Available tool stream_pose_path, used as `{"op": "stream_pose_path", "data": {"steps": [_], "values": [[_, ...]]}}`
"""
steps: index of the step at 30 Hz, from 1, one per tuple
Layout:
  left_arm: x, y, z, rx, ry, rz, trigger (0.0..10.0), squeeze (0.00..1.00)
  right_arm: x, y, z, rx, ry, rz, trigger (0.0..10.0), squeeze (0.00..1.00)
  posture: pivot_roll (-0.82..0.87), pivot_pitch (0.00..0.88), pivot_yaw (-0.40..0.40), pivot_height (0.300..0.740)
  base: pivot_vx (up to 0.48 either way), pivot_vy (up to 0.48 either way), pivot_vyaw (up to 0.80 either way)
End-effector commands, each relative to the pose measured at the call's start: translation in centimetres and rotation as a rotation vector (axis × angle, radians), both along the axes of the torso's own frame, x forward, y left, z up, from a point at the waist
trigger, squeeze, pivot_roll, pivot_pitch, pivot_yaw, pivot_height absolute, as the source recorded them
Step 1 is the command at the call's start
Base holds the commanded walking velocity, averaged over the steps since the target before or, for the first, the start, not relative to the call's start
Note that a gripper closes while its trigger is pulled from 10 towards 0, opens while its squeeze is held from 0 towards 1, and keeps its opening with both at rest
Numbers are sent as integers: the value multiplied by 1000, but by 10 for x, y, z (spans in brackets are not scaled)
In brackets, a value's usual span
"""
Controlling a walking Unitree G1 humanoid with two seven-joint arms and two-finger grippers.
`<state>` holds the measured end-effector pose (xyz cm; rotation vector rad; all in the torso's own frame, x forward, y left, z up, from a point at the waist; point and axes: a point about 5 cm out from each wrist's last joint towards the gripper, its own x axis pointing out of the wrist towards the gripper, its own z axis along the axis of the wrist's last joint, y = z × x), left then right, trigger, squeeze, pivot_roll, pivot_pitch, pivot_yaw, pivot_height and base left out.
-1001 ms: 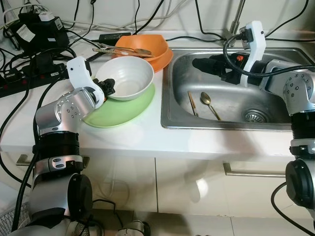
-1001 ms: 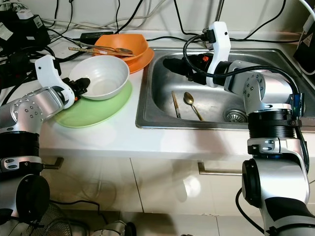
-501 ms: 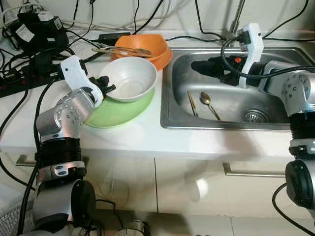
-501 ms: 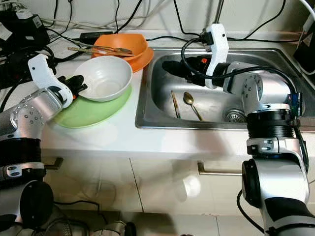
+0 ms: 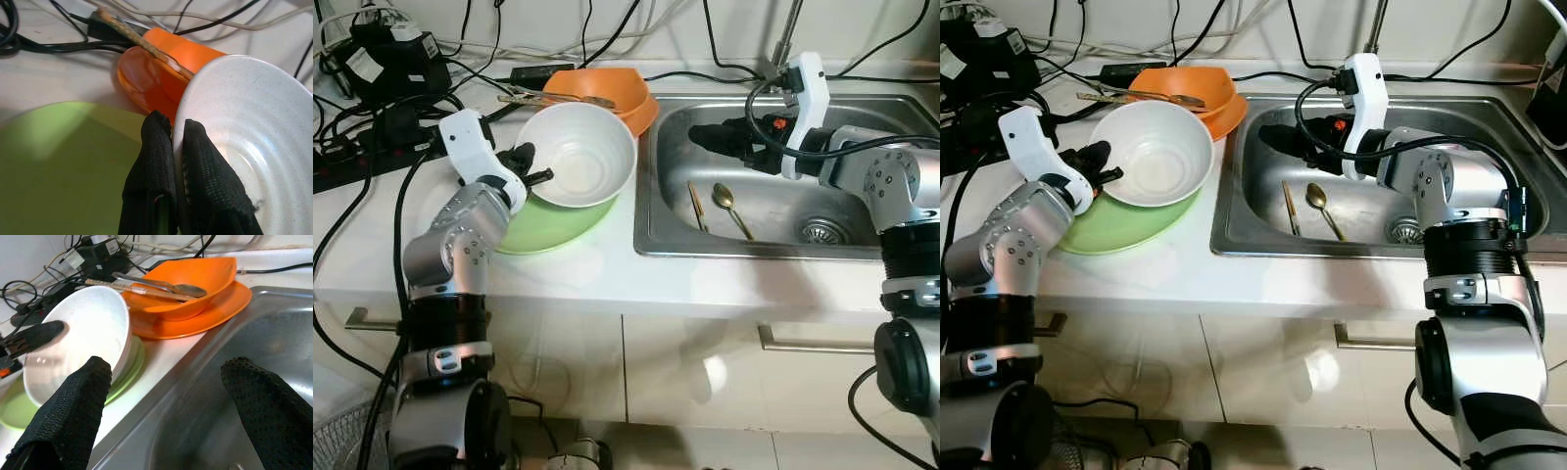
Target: Kitchen organization
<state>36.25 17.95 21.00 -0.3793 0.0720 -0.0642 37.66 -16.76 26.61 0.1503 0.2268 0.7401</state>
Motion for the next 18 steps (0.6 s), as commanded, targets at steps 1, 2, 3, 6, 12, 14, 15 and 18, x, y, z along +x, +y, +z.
{"op": "stream_pose_path", "data": {"steps": [1, 2, 3, 6, 12, 14, 15, 18], "values": [[-1, 2, 12, 9, -65, 7, 0, 0, 1, -1, 3, 12, -16, -12, 10000, 0, 63, 32, 54, 740, 0, 0, 0], [-1, 2, 12, 9, -65, 7, 0, 0, 1, -1, 3, 12, -16, -12, 10000, 0, 63, 32, 54, 740, 0, 0, 0], [-1, 2, 12, 9, -65, 7, 0, 0, 1, -1, 3, 12, -16, -12, 10000, 0, 63, 32, 54, 740, 0, 0, 0], [-1, 2, 12, 9, -65, 7, 0, 0, 1, -1, 3, 12, -16, -12, 10000, 0, 63, 32, 54, 740, 0, 0, 0], [-1, 2, 12, 9, -65, 7, 0, 0, 1, -1, 3, 12, -16, -12, 10000, 0, 63, 32, 54, 740, 0, 0, 0], [-1, 2, 12, 9, -65, 7, 0, 0, 1, -1, 3, 12, -16, -12, 10000, 0, 63, 32, 54, 740, 0, 0, 0], [-1, 2, 12, 9, -65, 7, 0, 0, 1, -1, 3, 12, -16, -12, 10000, 0, 63, 32, 54, 740, 0, 0, 0], [-1, 2, 12, 9, -65, 7, 0, 0, 1, -1, 3, 12, -16, -12, 10000, 0, 63, 32, 54, 740, 0, 0, 0]]}}
